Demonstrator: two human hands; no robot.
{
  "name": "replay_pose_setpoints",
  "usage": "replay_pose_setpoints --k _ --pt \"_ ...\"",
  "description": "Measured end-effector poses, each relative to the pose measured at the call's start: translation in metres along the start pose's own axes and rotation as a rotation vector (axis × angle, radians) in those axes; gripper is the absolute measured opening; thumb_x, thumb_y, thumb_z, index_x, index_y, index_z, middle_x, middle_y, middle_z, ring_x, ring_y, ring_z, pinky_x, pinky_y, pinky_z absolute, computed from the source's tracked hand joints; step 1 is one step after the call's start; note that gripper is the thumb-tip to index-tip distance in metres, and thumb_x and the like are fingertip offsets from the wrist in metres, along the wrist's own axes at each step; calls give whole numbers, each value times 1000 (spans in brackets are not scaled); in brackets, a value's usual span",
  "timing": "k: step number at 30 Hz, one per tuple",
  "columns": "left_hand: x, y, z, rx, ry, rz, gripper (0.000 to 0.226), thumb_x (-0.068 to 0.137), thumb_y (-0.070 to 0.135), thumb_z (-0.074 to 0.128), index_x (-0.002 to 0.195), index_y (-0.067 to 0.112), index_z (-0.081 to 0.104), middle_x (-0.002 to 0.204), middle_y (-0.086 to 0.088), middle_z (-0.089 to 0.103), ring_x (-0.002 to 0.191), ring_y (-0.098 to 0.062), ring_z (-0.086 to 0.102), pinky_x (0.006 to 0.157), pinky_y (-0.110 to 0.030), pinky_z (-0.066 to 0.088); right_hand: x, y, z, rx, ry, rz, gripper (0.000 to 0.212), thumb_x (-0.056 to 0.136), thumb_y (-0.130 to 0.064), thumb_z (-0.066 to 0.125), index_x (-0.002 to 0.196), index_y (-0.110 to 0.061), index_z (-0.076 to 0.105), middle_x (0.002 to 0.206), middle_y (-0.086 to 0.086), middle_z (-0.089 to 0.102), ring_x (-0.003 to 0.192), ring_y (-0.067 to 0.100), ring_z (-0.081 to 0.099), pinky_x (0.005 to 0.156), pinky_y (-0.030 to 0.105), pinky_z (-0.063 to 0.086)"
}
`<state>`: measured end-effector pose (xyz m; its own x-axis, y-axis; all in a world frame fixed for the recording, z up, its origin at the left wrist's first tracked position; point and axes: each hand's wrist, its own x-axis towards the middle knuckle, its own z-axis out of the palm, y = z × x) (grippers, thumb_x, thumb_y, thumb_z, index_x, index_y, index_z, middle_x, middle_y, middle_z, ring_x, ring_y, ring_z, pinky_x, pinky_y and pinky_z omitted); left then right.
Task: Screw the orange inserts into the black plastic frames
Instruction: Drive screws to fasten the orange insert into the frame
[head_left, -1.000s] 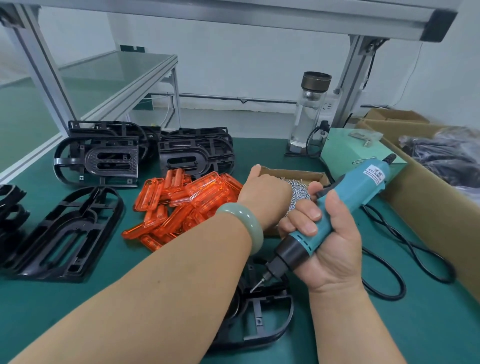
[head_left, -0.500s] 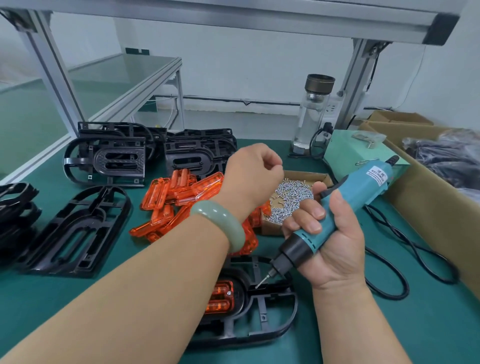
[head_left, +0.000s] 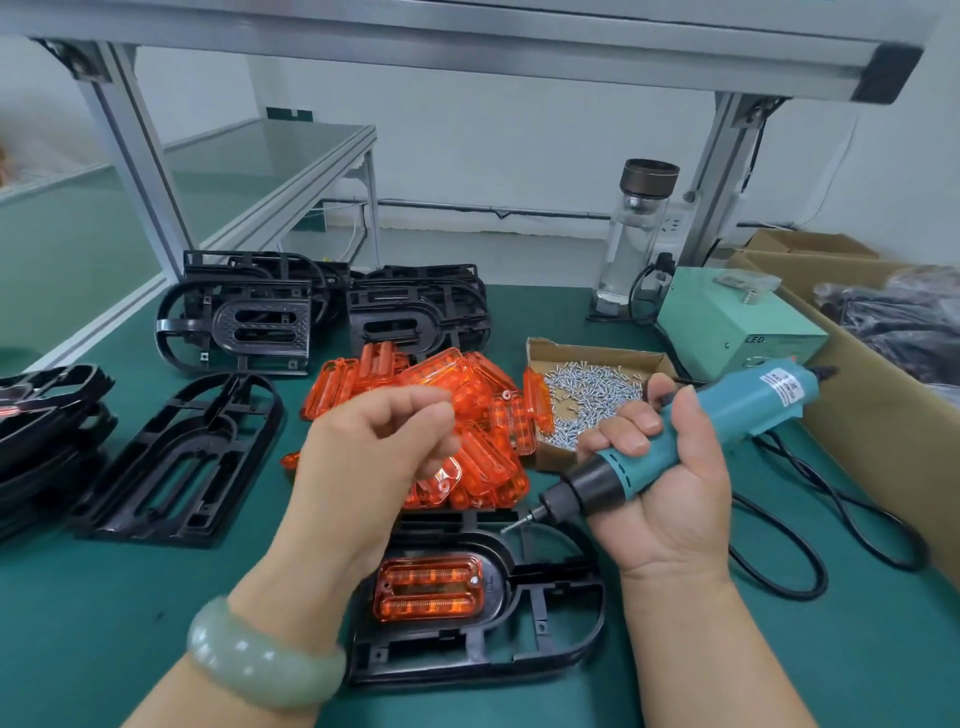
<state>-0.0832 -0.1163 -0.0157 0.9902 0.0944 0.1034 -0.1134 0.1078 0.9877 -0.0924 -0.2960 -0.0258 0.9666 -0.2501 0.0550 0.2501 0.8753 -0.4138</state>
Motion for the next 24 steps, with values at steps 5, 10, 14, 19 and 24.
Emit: replay_pose_setpoints --k 5,10,14,19,24 --pt "-29 -4 -11 -218 29 -152 16 59 23 72 73 26 76 65 -1 68 59 -9 64 49 -17 49 -2 6 3 -21 73 -84 16 80 -33 58 92 -23 54 60 -11 46 47 3 44 58 21 43" --pt "-42 -8 -12 -265 21 -209 21 54 15 74 74 21 75 74 -10 71 68 -18 70 53 -19 53 -3 9 4 -5 122 -118 15 80 -33 61 89 -24 54 61 -11 46 48 3 45 60 22 43" --pt "-44 -9 -9 -275 24 -284 20 56 12 73 76 12 74 77 -15 72 66 -20 71 50 -18 53 -3 11 4 17 139 -126 15 80 -34 61 88 -25 53 62 -12 46 48 3 45 58 20 46" --pt "-47 -5 -2 -307 23 -386 15 58 20 70 70 12 73 69 -9 69 55 -11 64 40 -14 46 -3 12 6 21 166 -131 17 78 -35 62 88 -25 52 63 -12 46 48 2 45 61 21 44" --pt "-50 -2 6 -387 -3 -510 21 70 17 65 85 3 68 67 -10 70 54 -12 66 42 -15 49 -5 11 7 21 169 -137 18 77 -36 63 87 -25 53 62 -12 46 48 2 45 58 20 46"
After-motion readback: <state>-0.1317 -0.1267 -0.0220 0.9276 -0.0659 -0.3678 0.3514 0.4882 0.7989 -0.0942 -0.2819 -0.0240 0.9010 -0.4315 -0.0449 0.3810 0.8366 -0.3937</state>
